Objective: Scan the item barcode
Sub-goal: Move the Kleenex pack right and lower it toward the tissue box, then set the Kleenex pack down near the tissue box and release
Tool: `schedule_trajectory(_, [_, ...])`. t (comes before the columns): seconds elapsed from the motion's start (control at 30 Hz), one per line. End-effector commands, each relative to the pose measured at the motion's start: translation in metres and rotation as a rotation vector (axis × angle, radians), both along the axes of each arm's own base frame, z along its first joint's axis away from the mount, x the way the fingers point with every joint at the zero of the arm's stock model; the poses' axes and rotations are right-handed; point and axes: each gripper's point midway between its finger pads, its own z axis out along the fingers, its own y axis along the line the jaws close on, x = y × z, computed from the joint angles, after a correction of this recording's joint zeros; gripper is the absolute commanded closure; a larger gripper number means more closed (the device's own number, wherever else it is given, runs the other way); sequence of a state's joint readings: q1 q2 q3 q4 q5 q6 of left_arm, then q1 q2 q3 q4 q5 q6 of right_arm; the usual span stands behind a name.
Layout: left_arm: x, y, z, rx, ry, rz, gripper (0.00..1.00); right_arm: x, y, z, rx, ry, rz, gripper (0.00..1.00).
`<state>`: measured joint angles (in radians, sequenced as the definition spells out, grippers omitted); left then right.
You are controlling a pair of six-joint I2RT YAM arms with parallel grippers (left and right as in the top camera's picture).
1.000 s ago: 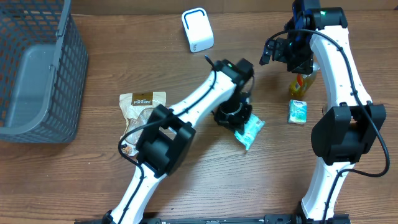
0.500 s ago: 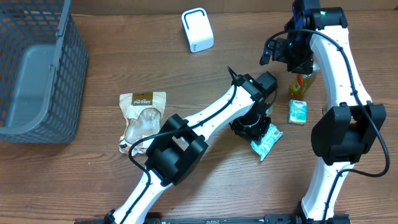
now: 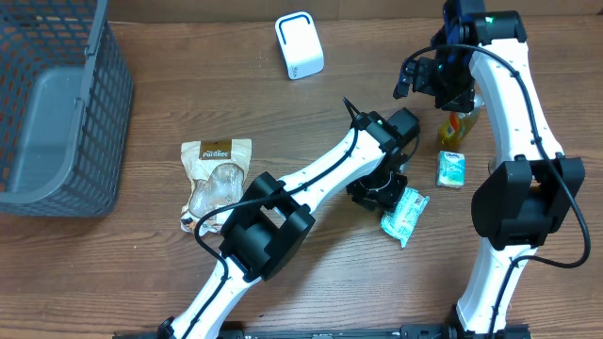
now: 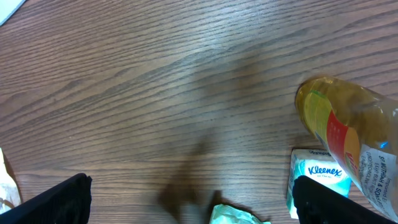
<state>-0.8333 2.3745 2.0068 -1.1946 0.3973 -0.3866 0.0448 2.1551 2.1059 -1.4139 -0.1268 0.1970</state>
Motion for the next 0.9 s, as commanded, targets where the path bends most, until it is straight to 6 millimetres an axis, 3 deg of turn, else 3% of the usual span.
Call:
schedule_trajectory(0.0, [0.016,0.019,-0.012,0.109,-0.099,-0.011,0.59,0.005,0.001,0.015,0.007,-0.048,0.009,0.00])
schedule_trajectory(0.23, [0.017,0.019,-0.012,0.107,-0.100,-0.010,0.60,0.005,0.001,0.015,0.007,-0.048,0.009,0.00])
schedule_trajectory(0.43, [0.018,0.017,-0.012,0.101,-0.106,-0.009,0.76,0.005,0.001,0.015,0.007,-0.048,0.009,0.00])
schedule_trajectory(0.6, [0.014,0.014,-0.012,0.103,-0.099,0.004,0.78,0.005,0.001,0.015,0.007,-0.048,0.009,0.00])
schedule_trajectory(0.87, [0.006,-0.009,-0.011,0.056,-0.133,-0.023,0.83,0.005,0.001,0.015,0.007,-0.048,0.009,0.00])
